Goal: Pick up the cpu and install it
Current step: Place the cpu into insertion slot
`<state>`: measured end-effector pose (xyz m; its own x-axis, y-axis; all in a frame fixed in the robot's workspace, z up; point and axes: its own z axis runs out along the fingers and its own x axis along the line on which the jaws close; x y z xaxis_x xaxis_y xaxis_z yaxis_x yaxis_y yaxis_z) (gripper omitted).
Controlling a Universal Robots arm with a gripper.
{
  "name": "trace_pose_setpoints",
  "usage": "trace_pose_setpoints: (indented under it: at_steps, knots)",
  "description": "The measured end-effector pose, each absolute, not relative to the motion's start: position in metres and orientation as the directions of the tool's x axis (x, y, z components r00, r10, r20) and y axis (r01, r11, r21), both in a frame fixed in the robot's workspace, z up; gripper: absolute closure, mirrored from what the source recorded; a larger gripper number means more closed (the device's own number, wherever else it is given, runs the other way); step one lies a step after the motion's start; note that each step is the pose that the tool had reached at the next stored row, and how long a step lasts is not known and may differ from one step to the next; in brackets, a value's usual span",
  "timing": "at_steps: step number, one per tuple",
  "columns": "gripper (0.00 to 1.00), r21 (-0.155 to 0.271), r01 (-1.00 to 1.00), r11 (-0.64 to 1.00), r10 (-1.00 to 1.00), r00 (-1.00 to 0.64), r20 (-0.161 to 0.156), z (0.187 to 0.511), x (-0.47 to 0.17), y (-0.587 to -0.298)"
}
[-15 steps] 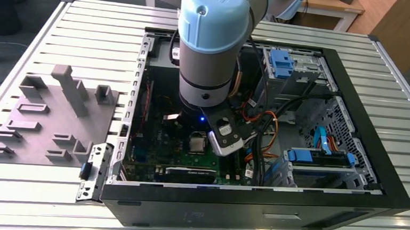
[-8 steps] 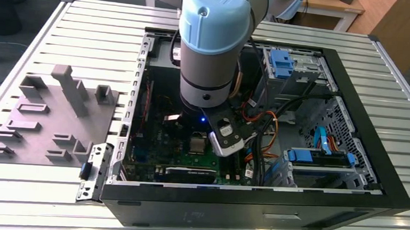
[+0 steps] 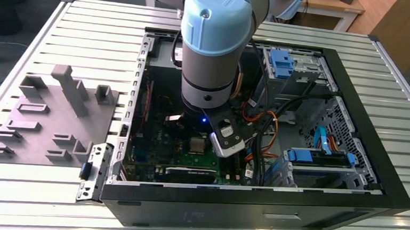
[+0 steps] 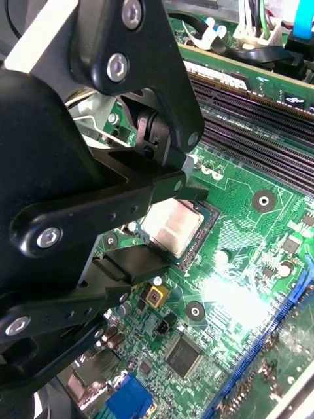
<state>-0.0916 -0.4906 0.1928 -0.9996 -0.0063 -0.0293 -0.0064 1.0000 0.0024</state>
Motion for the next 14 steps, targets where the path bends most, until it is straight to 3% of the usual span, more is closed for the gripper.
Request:
trace_pose_setpoints:
  at_steps: [11, 12, 14]
  knots:
    - [0.47, 0.003, -0.006, 1.0, -0.006, -1.0, -0.029, 0.1941, -0.0916, -0.4906]
    - [0.55, 0.003, -0.006, 1.0, -0.006, -1.0, -0.029, 0.1942, -0.0916, -0.4906]
    - [0.55, 0.003, -0.006, 1.0, -0.006, -1.0, -0.029, 0.1943, -0.0916, -0.4906]
